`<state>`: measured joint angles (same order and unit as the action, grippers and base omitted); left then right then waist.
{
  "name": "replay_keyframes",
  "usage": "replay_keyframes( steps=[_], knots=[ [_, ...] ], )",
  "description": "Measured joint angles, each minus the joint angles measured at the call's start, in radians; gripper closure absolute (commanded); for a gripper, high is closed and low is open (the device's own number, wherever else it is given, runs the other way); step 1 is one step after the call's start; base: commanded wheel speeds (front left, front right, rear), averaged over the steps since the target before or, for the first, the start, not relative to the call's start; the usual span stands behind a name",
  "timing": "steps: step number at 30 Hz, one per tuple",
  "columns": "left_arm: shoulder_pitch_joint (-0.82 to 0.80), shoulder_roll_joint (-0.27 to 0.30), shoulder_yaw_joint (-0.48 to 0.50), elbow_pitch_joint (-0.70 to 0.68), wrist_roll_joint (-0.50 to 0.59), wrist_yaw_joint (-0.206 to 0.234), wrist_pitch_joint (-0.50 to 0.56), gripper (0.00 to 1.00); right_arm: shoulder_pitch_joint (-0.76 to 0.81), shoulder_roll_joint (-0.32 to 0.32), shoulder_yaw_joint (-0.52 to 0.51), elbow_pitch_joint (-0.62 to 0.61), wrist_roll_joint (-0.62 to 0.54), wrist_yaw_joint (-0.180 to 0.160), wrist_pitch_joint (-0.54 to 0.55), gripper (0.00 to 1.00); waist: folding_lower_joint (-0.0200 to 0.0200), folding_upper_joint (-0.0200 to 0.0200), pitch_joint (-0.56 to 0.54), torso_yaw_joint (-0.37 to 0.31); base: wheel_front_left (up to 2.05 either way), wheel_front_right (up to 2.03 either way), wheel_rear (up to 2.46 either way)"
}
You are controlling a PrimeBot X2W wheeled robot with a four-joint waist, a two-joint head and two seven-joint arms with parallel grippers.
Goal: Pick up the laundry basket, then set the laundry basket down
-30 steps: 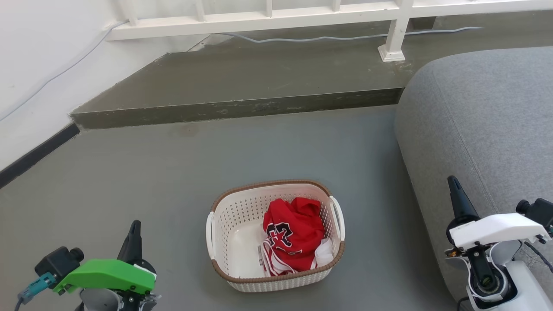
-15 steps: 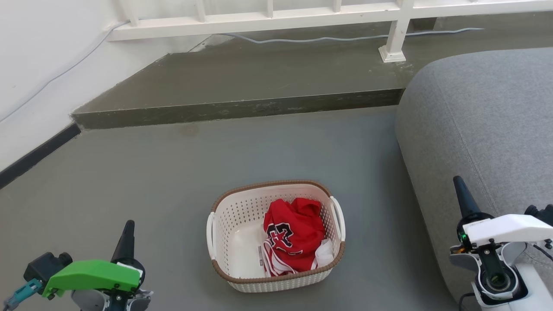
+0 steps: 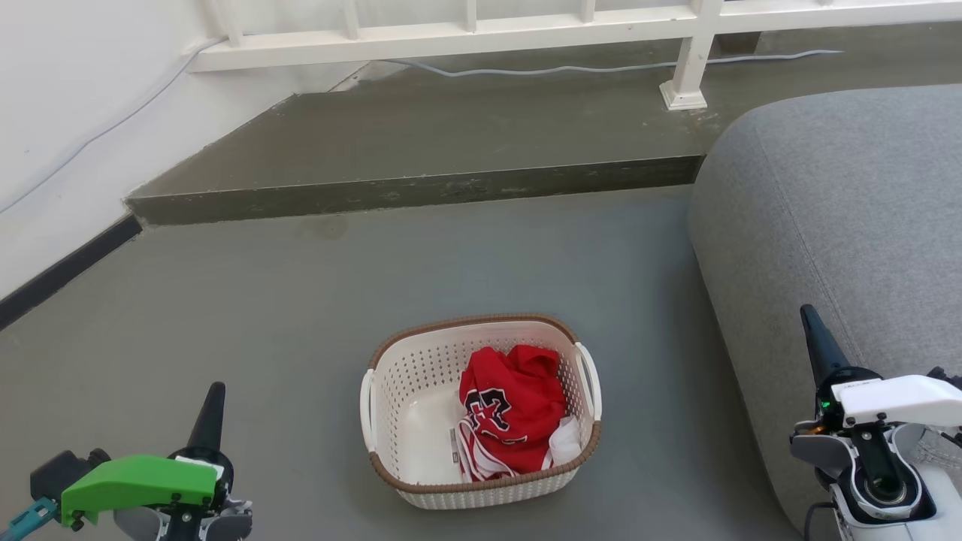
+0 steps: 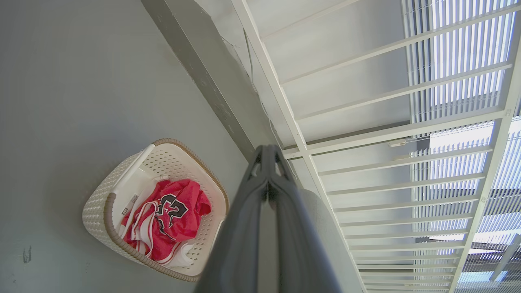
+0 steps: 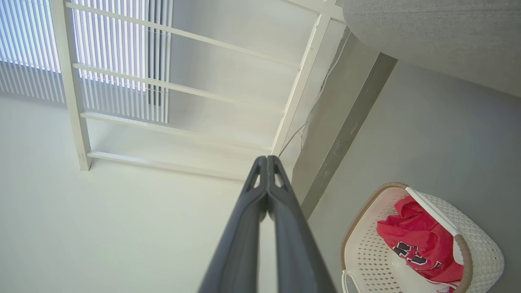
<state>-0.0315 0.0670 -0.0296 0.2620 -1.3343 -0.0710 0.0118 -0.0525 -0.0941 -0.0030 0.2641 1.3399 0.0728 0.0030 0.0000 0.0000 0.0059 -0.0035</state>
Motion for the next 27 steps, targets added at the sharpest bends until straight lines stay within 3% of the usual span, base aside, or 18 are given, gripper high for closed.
replay_keyframes(
  steps=[27],
  knots=[
    [-0.025,-0.013,0.083,0.016,-0.283,-0.049,0.077,1.00,-0.002,0.031,-0.094,0.013,0.291,0.042,0.077,1.00,0.0000,0.0000,-0.003,0.004,0.00,0.00,0.00]
  ],
)
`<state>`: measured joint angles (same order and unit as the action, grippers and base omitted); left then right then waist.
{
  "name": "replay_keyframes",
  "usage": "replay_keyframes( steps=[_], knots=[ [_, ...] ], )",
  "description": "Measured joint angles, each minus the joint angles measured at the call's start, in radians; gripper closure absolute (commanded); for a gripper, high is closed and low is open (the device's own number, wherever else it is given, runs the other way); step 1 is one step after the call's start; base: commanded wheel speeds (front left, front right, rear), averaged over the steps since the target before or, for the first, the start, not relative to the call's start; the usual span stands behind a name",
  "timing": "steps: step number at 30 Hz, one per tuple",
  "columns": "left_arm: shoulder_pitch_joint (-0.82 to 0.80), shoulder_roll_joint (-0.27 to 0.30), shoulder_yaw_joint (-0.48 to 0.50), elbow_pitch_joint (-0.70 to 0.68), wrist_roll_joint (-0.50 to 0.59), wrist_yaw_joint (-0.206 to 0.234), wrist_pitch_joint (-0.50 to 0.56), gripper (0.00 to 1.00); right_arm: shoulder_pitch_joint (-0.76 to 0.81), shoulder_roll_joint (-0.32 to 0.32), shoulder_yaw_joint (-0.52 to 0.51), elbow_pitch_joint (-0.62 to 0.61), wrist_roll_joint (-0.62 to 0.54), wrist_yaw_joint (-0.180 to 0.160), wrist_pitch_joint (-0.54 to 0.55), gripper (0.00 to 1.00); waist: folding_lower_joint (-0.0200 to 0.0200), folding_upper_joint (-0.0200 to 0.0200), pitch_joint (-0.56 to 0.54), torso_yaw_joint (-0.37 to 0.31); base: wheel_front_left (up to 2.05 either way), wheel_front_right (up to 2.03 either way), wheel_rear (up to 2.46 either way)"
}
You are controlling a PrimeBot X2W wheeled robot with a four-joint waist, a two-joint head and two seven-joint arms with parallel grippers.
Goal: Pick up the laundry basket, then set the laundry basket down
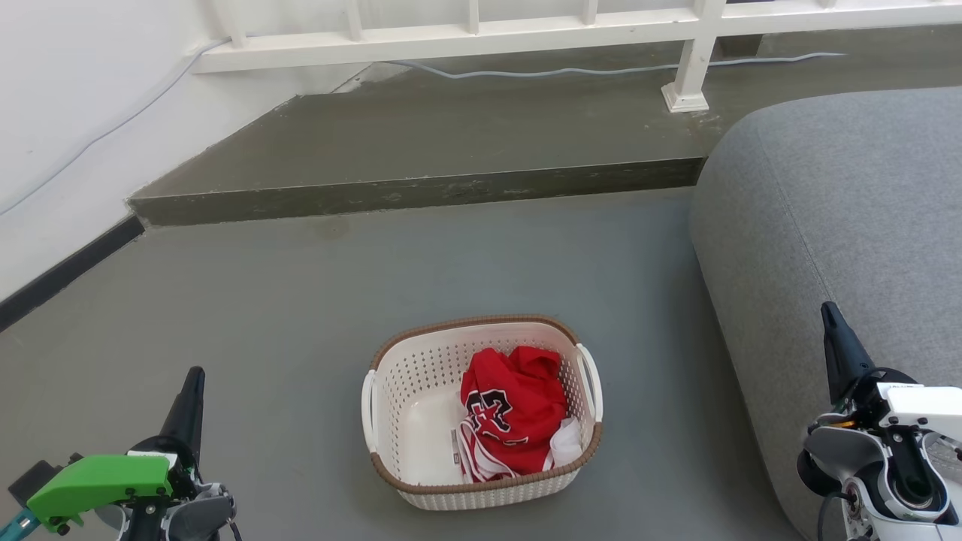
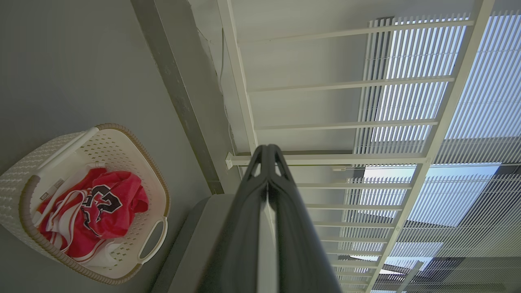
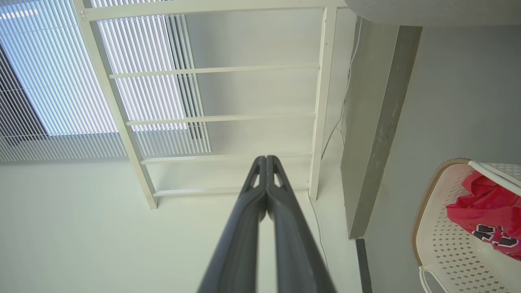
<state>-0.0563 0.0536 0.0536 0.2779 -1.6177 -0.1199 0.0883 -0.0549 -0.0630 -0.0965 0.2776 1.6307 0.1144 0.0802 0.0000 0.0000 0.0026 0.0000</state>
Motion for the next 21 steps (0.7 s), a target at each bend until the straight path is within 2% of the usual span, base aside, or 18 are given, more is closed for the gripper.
replay_keyframes(
  steps=[21],
  knots=[
    [0.000,-0.001,0.002,0.000,0.000,0.000,0.000,1.00,-0.003,0.000,-0.001,0.004,0.000,0.000,0.000,1.00,0.0000,0.0000,0.000,0.000,0.00,0.00,0.00]
  ],
)
